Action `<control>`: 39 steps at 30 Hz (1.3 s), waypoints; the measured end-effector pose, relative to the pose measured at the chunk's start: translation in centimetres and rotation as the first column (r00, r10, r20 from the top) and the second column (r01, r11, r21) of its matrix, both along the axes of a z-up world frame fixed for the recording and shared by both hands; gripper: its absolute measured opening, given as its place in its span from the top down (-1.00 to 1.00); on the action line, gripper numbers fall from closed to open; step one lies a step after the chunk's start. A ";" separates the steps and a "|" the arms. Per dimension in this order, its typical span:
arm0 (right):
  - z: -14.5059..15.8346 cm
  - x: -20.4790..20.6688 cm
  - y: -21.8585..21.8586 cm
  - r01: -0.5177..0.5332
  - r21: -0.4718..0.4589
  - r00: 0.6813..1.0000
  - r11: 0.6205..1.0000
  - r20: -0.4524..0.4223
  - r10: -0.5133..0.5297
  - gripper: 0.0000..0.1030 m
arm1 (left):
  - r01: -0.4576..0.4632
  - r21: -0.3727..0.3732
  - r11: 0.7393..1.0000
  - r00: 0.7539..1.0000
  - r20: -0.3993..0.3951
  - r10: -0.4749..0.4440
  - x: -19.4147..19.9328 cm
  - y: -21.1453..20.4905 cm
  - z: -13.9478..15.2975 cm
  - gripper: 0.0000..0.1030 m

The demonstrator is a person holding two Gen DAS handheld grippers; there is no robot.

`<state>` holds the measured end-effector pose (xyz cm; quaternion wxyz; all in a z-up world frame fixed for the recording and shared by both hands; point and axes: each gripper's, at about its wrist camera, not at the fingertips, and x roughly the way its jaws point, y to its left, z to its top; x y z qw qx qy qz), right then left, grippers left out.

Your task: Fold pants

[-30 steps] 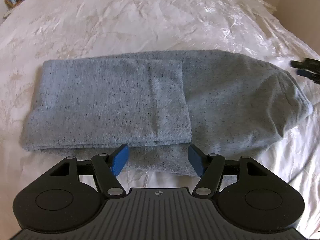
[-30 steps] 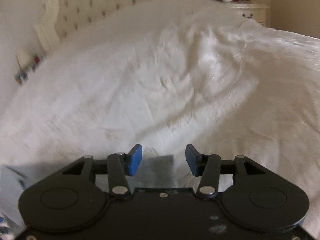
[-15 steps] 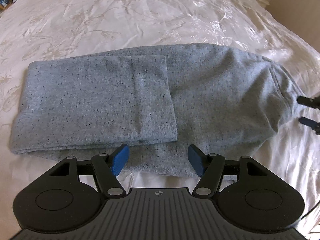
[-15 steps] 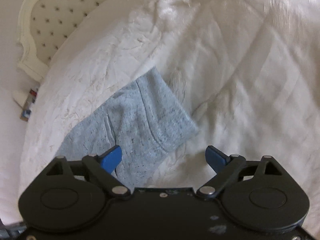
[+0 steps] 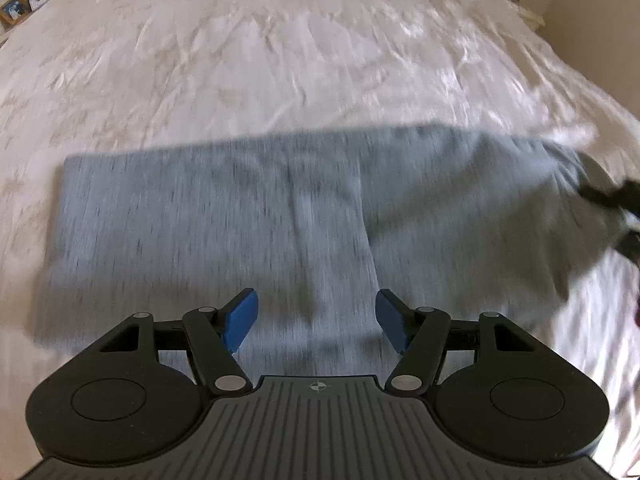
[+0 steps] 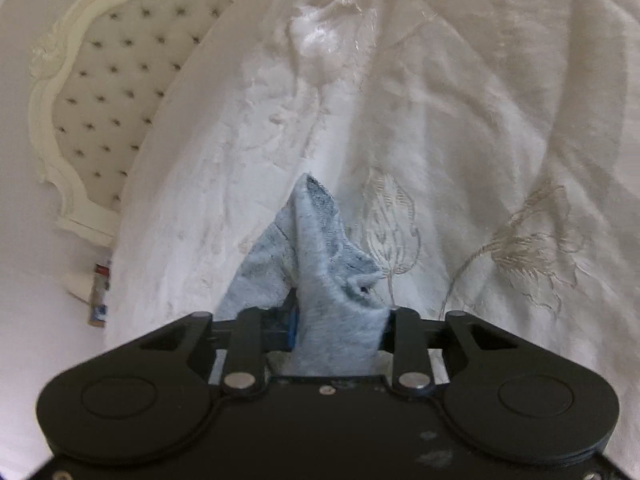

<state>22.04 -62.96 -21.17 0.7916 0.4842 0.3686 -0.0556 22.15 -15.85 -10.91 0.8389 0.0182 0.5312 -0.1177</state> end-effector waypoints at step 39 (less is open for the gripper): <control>13.3 4.1 53.5 -0.553 -0.277 0.808 0.785 0.050 0.587 0.77 | -0.275 -0.198 0.941 0.960 -0.013 0.278 -3.5 33.0 1.8 -0.64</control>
